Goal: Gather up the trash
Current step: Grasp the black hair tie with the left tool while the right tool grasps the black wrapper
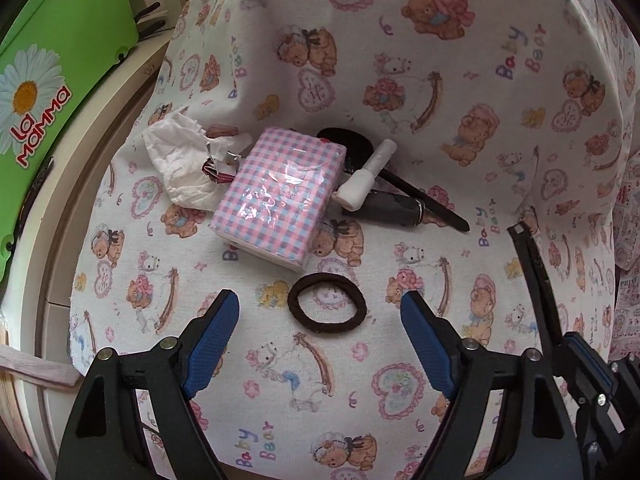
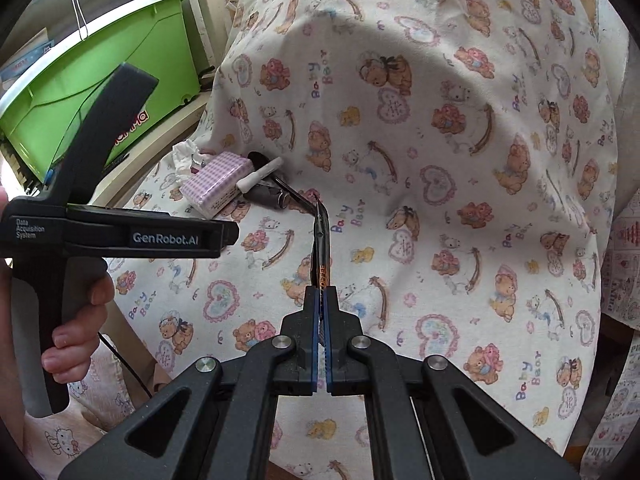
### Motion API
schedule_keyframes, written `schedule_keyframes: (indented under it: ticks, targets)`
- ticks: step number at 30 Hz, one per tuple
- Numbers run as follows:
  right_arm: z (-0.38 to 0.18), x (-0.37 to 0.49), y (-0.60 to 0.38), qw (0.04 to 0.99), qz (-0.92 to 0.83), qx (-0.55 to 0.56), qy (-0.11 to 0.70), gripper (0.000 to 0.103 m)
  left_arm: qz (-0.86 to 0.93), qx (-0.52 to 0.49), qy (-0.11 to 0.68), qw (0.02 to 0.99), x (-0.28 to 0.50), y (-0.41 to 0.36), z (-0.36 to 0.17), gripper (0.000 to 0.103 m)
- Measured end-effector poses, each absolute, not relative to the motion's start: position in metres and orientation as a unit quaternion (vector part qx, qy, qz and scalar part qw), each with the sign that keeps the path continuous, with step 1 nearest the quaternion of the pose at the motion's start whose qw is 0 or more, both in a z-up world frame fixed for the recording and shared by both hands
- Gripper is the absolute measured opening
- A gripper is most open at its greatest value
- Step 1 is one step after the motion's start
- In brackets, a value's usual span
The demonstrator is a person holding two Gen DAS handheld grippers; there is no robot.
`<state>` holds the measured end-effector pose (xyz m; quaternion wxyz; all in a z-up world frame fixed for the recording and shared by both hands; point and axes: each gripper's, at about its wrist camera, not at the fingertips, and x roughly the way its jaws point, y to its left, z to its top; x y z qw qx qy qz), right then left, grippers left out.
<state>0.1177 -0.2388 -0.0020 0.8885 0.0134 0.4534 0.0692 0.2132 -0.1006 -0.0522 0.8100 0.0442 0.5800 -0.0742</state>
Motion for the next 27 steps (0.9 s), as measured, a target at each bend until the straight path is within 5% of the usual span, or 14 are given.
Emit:
schedule_keyframes:
  ticks: [5, 7, 10, 27]
  targets:
    - [0.0, 0.118, -0.244, 0.892, 0.057, 0.012, 0.448, 0.003, -0.063, 0.05, 0.585, 0.807, 0.21, -0.106, -0.057, 0.049]
    - [-0.001, 0.118, -0.246, 0.89, 0.056, 0.02, 0.452, 0.003, -0.067, 0.048, 0.585, 0.807, 0.209, -0.106, -0.055, 0.026]
    - [-0.001, 0.117, -0.249, 0.89, 0.055, 0.022, 0.452, 0.003, -0.074, 0.034, 0.593, 0.801, 0.211, -0.102, -0.054, 0.008]
    - [-0.001, 0.116, -0.248, 0.894, 0.073, 0.036, 0.441, 0.003, -0.071, 0.044, 0.547, 0.833, 0.19, -0.088, -0.011, 0.007]
